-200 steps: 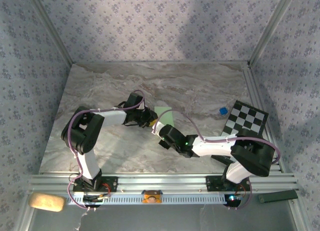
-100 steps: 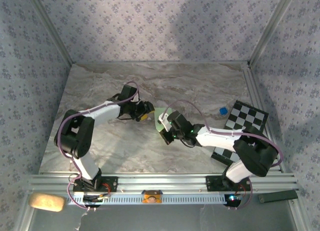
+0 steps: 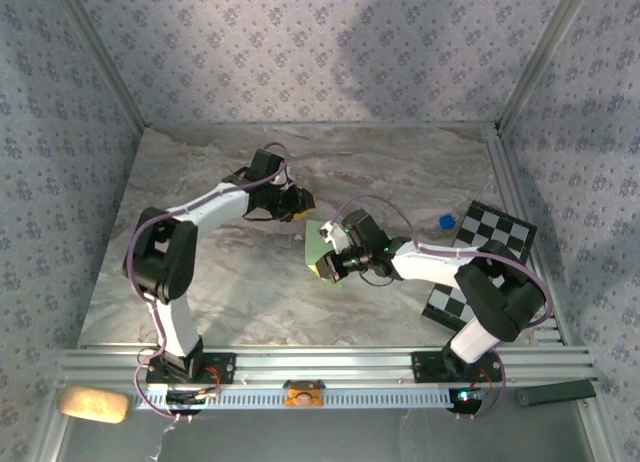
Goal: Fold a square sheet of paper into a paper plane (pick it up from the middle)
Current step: Third fold the triangle at the center of the table.
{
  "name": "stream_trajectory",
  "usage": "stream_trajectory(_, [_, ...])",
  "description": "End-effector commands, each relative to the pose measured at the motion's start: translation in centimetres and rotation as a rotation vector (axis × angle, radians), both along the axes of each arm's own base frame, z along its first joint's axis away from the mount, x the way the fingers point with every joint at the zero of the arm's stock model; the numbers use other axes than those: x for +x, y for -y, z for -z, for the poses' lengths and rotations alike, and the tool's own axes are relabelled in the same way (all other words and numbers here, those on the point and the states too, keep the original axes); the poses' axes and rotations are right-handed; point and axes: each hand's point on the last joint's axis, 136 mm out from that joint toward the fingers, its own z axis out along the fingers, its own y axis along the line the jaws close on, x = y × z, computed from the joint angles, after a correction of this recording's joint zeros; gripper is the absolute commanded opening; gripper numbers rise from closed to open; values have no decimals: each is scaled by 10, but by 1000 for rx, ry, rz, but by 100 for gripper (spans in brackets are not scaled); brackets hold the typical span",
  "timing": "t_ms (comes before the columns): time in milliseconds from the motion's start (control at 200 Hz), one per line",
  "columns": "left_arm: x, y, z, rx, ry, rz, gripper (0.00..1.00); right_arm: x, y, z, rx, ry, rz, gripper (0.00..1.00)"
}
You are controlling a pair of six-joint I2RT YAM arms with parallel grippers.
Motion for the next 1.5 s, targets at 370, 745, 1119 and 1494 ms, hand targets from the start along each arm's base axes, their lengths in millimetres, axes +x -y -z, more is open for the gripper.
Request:
stream_trajectory(370, [1,25,53,12,-109,87,19,2,-8,-1,63,-109,2,0])
stream_trajectory(745, [-14,14,98,102,-176,120,17,8,-3,7,62,-155,27,0])
stream_trajectory(1119, [-22,6,110,161,-185,146,15,25,15,23,-27,-167,84,0])
stream_trajectory(1494, [-22,9,107,151,-182,143,15,38,29,34,-97,-136,128,0])
